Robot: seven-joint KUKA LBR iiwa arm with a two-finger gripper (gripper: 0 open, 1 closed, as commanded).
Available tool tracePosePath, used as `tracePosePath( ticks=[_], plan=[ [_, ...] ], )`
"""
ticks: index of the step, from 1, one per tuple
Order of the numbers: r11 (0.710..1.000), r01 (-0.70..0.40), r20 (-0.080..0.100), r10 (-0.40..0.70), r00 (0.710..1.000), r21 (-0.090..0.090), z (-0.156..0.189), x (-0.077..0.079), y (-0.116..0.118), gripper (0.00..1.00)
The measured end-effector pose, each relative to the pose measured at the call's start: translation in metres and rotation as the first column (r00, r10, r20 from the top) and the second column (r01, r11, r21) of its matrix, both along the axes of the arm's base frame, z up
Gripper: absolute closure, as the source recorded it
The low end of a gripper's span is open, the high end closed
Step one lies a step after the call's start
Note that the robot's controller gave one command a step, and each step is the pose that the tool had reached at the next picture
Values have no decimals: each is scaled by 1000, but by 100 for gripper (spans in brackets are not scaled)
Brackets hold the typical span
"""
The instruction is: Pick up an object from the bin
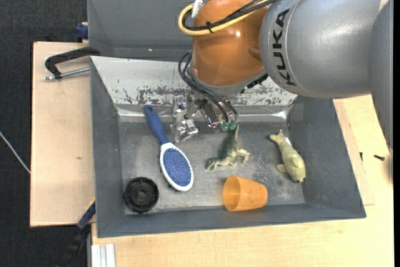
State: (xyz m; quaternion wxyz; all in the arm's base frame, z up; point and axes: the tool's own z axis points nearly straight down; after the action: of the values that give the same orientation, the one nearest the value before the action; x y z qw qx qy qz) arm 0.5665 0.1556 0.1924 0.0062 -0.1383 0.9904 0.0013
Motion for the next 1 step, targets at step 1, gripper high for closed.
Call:
tracePosePath(
  ticks=[1],
  plan=[
    [1000, 2, -5, -2, 1000, -1, -2, -1, 0, 0]
  ],
)
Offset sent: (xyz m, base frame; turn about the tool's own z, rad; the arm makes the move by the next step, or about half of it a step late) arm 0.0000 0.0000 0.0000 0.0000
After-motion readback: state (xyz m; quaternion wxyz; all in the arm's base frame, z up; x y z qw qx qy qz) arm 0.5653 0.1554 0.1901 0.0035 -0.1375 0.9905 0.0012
